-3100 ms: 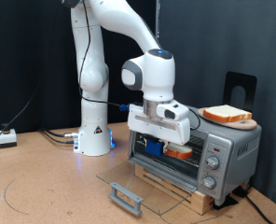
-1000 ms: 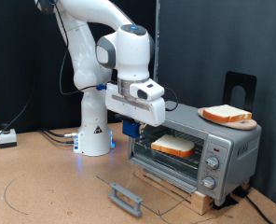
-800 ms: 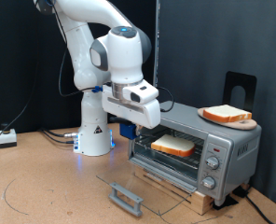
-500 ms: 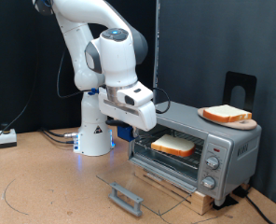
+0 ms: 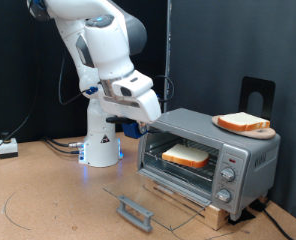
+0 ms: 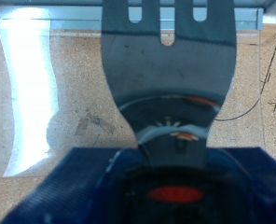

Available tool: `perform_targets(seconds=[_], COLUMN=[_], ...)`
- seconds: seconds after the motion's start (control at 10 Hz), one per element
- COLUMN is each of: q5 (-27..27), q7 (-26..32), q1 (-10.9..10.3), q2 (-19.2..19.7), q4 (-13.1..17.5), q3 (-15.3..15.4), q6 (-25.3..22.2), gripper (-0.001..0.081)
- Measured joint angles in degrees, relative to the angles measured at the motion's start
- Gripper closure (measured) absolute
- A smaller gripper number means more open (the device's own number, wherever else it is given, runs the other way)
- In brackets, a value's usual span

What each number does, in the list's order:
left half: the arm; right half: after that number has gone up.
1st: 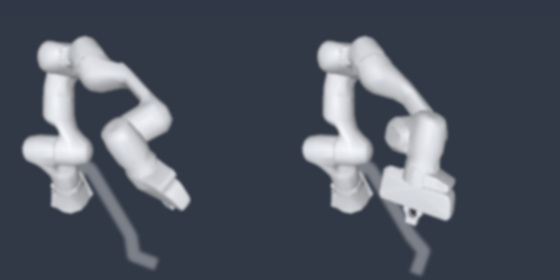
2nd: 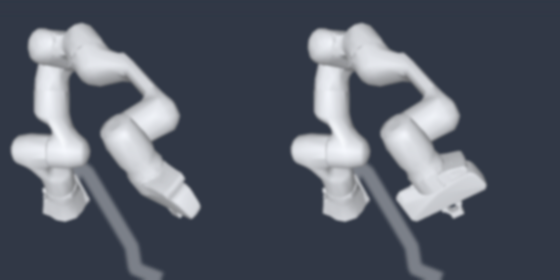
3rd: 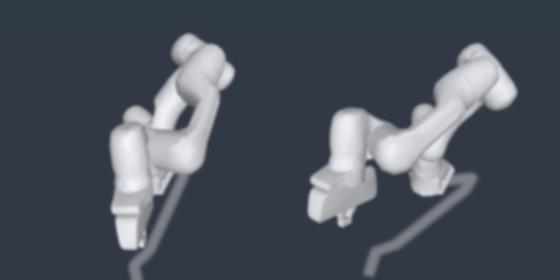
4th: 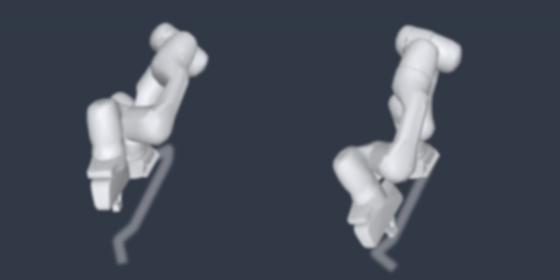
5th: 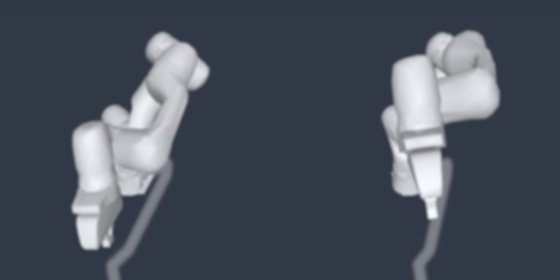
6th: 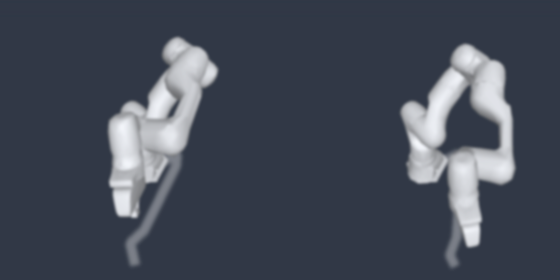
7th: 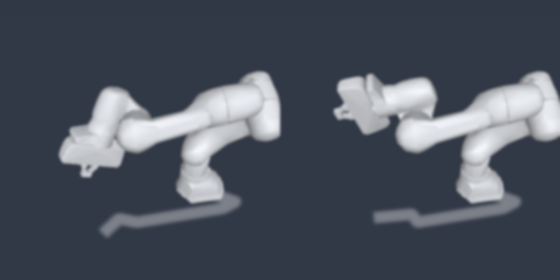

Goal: Make a piece of toast with the oven

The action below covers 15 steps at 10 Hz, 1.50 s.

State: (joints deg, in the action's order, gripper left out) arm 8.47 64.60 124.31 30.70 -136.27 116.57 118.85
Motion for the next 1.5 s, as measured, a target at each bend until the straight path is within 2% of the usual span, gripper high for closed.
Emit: perform_targets(seconds=[0.3,0.5,0.7,1.0,1.2,1.3,1.5], q5=[0.0,-1.4,-5.9,-8.0,-7.9,-7.7,-9.0], q7=[0.0,1.8,6.3,7.7,6.9,6.3,7.0], q1=[0.2,-0.2,-2.0,-3.1,-3.0,-2.1,-2.6], q2=[1.3,2.1,6.4,11.5,12.7,12.8,13.0], q4=[2.5,1.9,1.0,-0.8,-2.0,-2.6,-2.9], q3=[0.0,0.4,1.6,5.4,9.4,10.9,10.9], q6=[-5.4,-5.0,-5.7,-8.6,-10.1,-10.1,-10.1], gripper=[0.0410,0.0410,0.0410,0.0410,0.0410,0.0410,0.0410])
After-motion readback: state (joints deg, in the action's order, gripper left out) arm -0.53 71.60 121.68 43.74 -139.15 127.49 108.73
